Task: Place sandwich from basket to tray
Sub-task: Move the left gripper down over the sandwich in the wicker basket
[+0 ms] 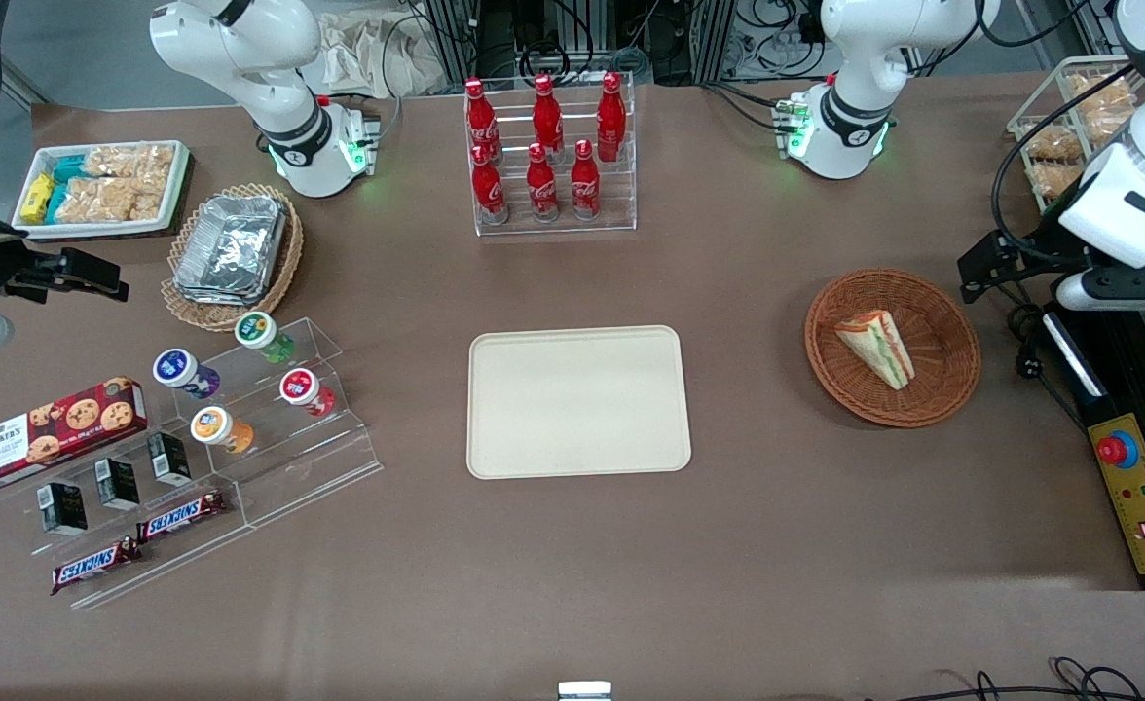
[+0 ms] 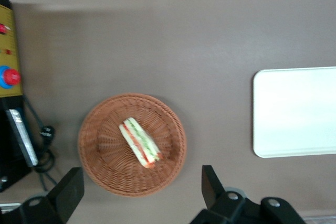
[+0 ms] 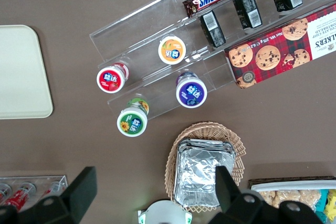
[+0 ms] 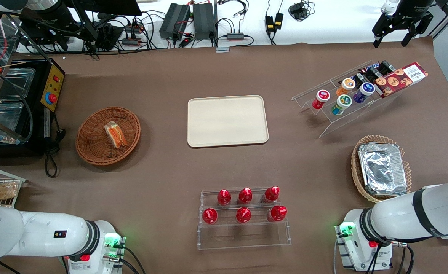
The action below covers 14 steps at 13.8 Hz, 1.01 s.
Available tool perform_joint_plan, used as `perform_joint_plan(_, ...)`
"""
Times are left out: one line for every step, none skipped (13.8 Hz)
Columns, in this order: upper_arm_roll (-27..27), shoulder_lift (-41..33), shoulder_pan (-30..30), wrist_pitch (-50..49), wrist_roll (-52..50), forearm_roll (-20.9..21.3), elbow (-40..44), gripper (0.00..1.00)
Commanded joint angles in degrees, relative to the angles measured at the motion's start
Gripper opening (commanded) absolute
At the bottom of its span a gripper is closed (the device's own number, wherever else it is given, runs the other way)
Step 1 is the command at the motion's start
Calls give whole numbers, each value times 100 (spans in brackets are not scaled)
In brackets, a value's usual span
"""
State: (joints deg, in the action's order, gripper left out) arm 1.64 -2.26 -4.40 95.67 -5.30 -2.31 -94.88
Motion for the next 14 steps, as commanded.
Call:
perform_joint_plan(56, 165, 80, -250, -15, -147, 207, 99)
perform_joint_plan(47, 174, 80, -277, -15, -129, 224, 99)
perform_joint_plan(38, 165, 80, -347, -32, -94, 216, 99)
perform_joint_plan(38, 182, 71, -452, -198, -85, 181, 99)
perform_joint_plan(38, 122, 80, -470, -669, -51, -28, 99)
perform_joint_plan(38, 51, 71, -427, -1109, -50, -204, 99)
perform_joint_plan(38, -36, 71, -401, -1505, -41, -450, 99)
perform_joint_plan(47, -211, 71, -157, -1753, 28, -844, 99)
perform_joint_plan(47, -500, 71, 272, -1912, 151, -1413, 98)
perform_joint_plan(47, -799, 71, 711, -2218, 213, -2037, 98)
perform_joint_plan(47, -1080, 71, 1151, -2813, 240, -2670, 98)
perform_joint_plan(47, -1248, 71, 1599, -3115, 336, -3172, 98)
perform_joint_plan(55, -1250, 71, 1865, -3283, 406, -3447, 99)
perform_joint_plan(55, -1181, 71, 2015, -3493, 407, -3563, 99)
